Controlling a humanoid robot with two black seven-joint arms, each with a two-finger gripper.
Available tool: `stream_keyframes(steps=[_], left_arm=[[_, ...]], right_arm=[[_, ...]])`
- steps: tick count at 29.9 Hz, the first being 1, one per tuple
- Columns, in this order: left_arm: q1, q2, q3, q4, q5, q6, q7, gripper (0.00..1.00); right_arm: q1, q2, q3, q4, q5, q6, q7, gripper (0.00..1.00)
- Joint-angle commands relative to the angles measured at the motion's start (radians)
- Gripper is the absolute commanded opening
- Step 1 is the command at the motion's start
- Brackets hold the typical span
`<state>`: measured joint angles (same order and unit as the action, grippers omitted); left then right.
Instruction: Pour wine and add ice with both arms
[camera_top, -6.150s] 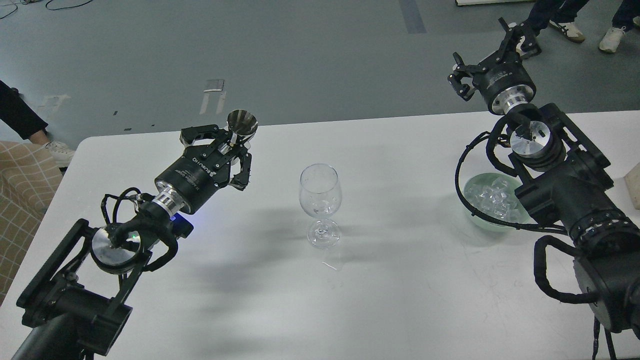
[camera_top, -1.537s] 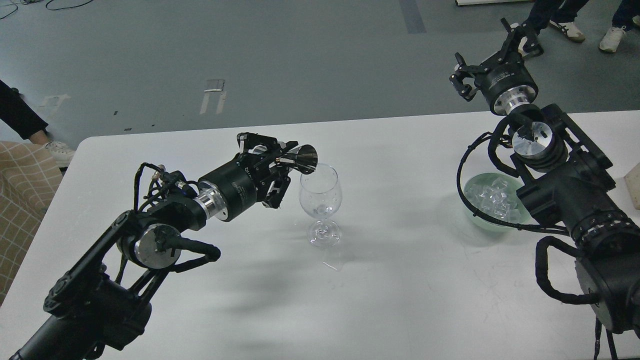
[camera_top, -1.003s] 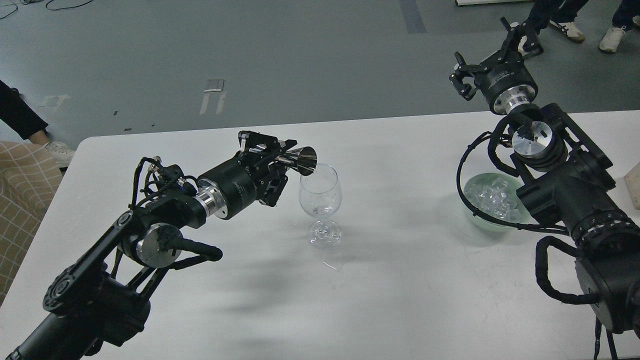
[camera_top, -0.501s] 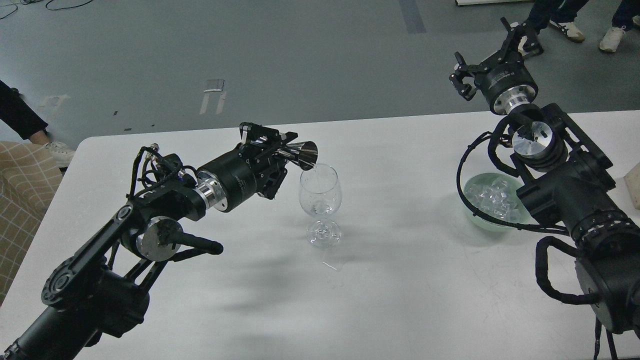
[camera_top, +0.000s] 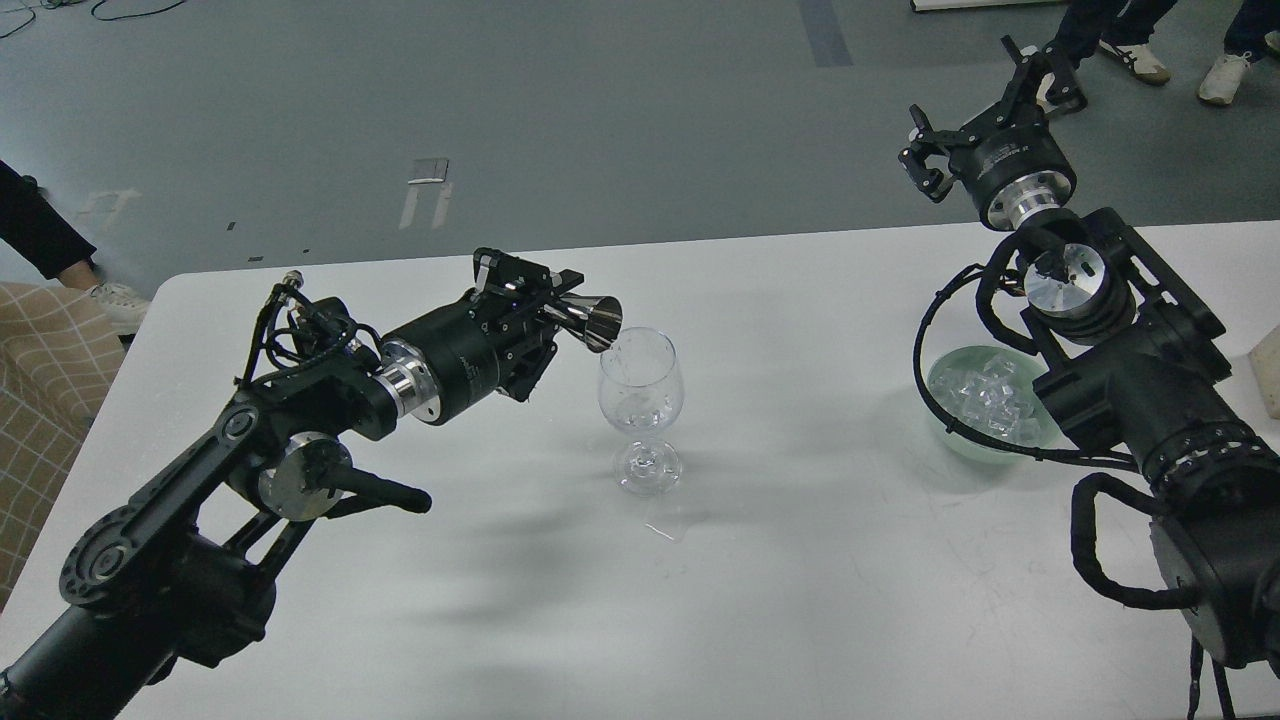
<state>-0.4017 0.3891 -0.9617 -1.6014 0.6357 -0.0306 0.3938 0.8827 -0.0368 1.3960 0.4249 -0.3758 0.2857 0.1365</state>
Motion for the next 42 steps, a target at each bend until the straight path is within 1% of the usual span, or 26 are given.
stream_keyframes(steps=[1, 6, 8, 14, 26, 31, 37, 42], left_arm=[[-0.006, 0.011, 0.0, -0.002, 0.005, -0.002, 0.005, 0.0], [-0.022, 0.016, 0.006, -0.002, 0.007, -0.003, 0.008, 0.0], [-0.029, 0.017, 0.011, -0.002, 0.007, -0.003, 0.019, 0.0], [-0.035, 0.019, 0.012, -0.006, 0.01, -0.006, 0.028, 0.0], [-0.051, 0.019, 0.014, -0.008, 0.05, -0.026, 0.034, 0.0], [-0.065, 0.021, 0.012, -0.014, 0.056, -0.038, 0.062, 0.0], [-0.068, 0.021, 0.012, -0.014, 0.056, -0.042, 0.063, 0.0], [-0.083, 0.021, 0.014, -0.015, 0.056, -0.043, 0.077, 0.0]], right_arm=[[0.002, -0.002, 0.0, 0.0, 0.0, 0.001, 0.0, 1.0], [0.001, -0.002, 0.0, 0.0, 0.0, 0.003, 0.0, 1.0], [0.001, -0.002, 0.0, -0.002, 0.002, 0.003, 0.0, 1.0], [0.001, -0.002, 0.0, -0.003, 0.002, 0.004, 0.0, 1.0], [0.001, -0.009, 0.0, -0.002, 0.002, 0.004, 0.0, 1.0], [0.001, -0.011, 0.0, -0.002, 0.002, 0.004, 0.0, 1.0], [0.001, -0.011, 0.0, -0.003, 0.002, 0.004, 0.0, 1.0], [0.001, -0.018, 0.0, -0.003, 0.002, 0.004, 0.0, 1.0]])
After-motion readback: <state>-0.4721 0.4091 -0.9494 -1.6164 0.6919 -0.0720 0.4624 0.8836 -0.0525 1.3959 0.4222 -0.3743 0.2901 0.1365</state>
